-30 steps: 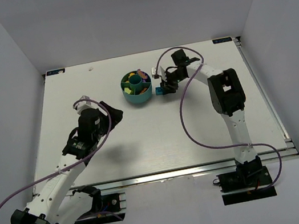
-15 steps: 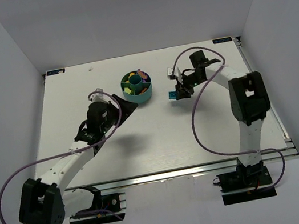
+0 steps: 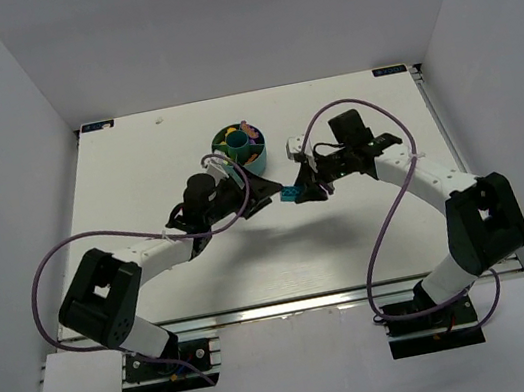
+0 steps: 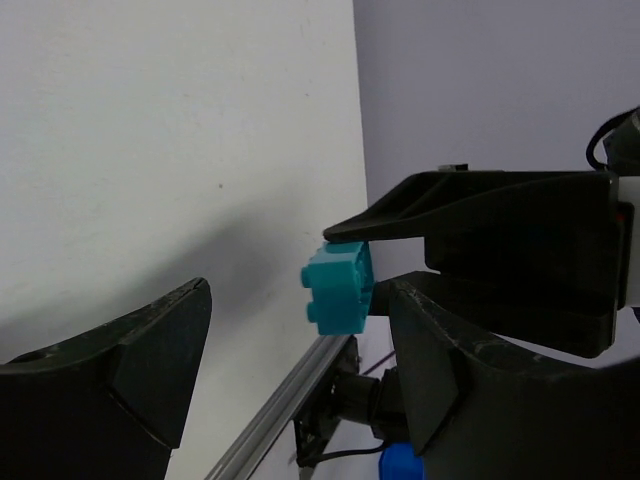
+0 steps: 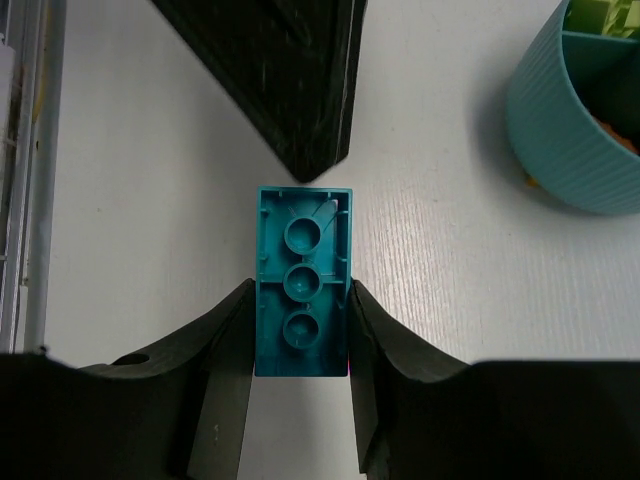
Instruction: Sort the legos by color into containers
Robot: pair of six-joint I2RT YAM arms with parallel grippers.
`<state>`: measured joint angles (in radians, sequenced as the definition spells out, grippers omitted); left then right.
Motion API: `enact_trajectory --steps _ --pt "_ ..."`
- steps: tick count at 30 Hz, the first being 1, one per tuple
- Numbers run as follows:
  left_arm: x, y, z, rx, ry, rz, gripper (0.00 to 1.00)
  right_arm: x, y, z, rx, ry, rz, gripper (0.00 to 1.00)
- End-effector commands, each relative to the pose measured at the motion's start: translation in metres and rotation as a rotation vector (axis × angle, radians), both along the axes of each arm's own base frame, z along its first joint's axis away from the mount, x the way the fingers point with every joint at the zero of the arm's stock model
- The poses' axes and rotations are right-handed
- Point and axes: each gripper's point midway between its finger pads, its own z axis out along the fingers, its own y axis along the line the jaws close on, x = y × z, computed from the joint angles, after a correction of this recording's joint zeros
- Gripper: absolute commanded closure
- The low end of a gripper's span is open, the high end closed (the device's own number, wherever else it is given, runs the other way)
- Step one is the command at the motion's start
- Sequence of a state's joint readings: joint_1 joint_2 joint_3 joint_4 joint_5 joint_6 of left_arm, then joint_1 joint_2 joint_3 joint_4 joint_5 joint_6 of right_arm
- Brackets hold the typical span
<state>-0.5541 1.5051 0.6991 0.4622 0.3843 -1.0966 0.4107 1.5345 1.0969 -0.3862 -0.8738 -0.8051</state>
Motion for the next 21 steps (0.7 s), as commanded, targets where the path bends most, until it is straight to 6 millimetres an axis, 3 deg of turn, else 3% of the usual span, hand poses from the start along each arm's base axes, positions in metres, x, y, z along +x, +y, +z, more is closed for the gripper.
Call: enact_trajectory --steps 1,9,14,17,19,20,21 --pt "-0.005 -0.023 0.043 -0.119 -0.093 -0.076 0.2 0.002 0.015 0.022 0.05 -0.029 -0.007 1.0" --pt "-0.015 -0.028 0.035 -0.125 -0.065 -0.103 0.29 0.003 0.029 0.039 0.077 -0.072 0.012 1.0" --pt "-0.016 -0.032 0.033 -0.135 -0.048 -0.121 0.53 0.004 0.033 0.044 0.085 -0.089 0.009 0.96" --pt "-0.013 -0.032 0.033 -0.118 -0.049 -0.114 0.66 0.003 0.034 0.047 0.087 -0.103 0.012 0.89" --pt "-0.007 -0.034 0.042 -0.099 -0.089 -0.112 0.84 0.003 0.034 0.048 0.086 -0.117 0.006 0.64" --pt "-0.006 -0.032 0.035 -0.06 -0.065 -0.108 0.91 0.007 0.032 0.047 0.072 -0.124 -0.017 0.47" --pt "0.001 -0.033 0.048 -0.038 -0.119 -0.109 0.97 0.009 0.032 0.047 0.068 -0.131 -0.023 0.11"
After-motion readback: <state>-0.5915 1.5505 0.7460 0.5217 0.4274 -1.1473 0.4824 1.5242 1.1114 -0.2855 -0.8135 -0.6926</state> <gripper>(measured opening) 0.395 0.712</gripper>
